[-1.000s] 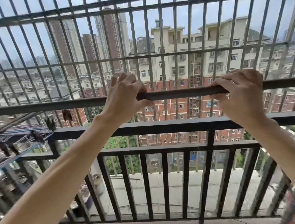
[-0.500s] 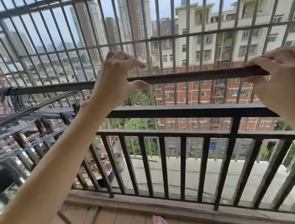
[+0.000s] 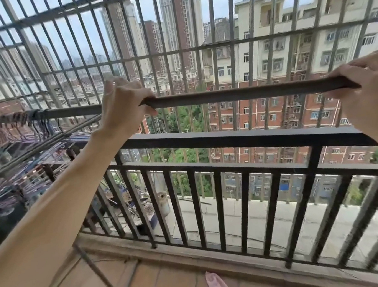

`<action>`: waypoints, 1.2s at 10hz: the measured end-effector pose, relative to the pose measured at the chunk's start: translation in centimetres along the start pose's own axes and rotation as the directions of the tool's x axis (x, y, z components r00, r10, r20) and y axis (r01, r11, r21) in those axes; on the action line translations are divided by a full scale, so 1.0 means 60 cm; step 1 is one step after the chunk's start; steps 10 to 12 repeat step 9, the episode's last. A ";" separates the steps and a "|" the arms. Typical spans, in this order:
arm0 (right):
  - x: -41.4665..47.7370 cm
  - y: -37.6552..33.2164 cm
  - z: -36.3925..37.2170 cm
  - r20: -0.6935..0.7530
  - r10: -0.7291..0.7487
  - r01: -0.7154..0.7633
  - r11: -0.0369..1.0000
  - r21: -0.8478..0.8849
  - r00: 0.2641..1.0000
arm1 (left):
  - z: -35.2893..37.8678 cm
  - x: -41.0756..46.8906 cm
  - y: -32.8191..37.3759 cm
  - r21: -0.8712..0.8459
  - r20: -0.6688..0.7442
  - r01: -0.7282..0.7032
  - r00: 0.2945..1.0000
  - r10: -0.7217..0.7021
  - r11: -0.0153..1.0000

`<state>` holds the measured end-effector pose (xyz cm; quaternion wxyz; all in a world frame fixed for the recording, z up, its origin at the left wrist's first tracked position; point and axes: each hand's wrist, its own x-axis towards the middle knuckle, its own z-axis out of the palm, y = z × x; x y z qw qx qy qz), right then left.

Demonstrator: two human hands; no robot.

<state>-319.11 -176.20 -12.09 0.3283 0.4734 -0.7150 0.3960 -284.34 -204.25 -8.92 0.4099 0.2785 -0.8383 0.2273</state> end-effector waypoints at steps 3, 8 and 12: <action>-0.004 -0.019 -0.004 0.017 0.032 -0.028 0.984 -0.178 0.999 | 0.022 -0.003 0.002 -0.012 -0.018 0.024 1.000 -0.024 1.000; -0.041 -0.107 -0.045 0.065 0.065 -0.056 0.990 -0.131 0.996 | -0.018 -0.038 -0.010 -0.060 -0.036 -0.023 0.999 0.021 0.998; -0.069 -0.183 -0.064 0.066 0.070 -0.073 0.996 0.046 0.995 | -0.050 -0.051 -0.012 -0.237 -0.059 -0.011 0.998 -0.003 0.971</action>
